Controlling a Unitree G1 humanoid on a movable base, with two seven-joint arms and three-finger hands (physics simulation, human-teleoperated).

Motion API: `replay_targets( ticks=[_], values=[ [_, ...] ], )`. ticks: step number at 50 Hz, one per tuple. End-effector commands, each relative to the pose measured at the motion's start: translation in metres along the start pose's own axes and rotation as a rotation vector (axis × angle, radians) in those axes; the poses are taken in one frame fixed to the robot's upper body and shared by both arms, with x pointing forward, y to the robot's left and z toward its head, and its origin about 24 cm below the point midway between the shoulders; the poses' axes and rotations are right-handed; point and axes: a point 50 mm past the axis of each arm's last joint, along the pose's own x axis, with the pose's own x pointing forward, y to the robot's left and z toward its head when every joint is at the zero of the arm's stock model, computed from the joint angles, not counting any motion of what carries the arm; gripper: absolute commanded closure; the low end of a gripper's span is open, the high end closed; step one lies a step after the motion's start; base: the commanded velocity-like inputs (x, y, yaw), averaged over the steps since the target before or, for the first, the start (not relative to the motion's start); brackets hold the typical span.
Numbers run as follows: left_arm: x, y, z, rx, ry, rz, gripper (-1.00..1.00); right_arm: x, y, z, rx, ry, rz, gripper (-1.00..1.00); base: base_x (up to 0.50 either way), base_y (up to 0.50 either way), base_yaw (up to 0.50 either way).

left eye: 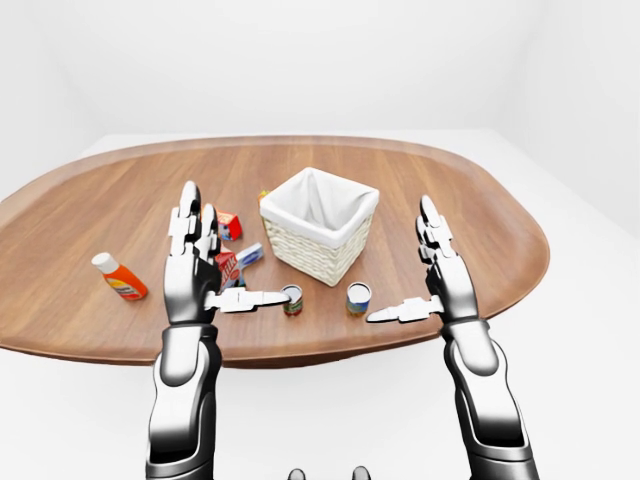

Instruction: Pick up the alphabet soup, and put it in the basket.

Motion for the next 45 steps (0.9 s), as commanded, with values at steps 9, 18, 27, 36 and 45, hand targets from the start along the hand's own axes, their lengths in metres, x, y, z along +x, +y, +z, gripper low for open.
replay_targets(
  ticks=[9,18,27,36,45],
  values=[
    [-0.0002,0.0010,0.0039,-0.008,-0.016,0.002,-1.00,-0.0001,0.0025,0.0020,0.003,-0.008,0.009,-1.00,0.40,-0.07,0.00],
    [-0.0009,0.0011,0.0037,-0.007,-0.015,0.002,-1.00,-0.0004,0.0032,0.0000,0.006,0.001,0.011,-1.00,0.21,-0.03,0.00],
    [-0.0005,0.0009,0.0027,-0.006,-0.011,0.002,-1.00,0.0000,0.0036,-0.0018,0.009,0.008,0.013,-1.00,0.10,0.00,0.00],
    [-0.0002,0.0014,0.0017,-0.005,-0.007,0.002,-1.00,-0.0006,0.0047,-0.0029,0.008,0.013,0.017,-1.00,0.08,0.00,0.00],
    [-0.0002,0.0011,0.0016,-0.006,-0.007,0.002,-1.00,-0.0003,0.0039,-0.0041,0.011,0.018,0.016,-1.00,0.06,0.00,0.00]
  ],
)
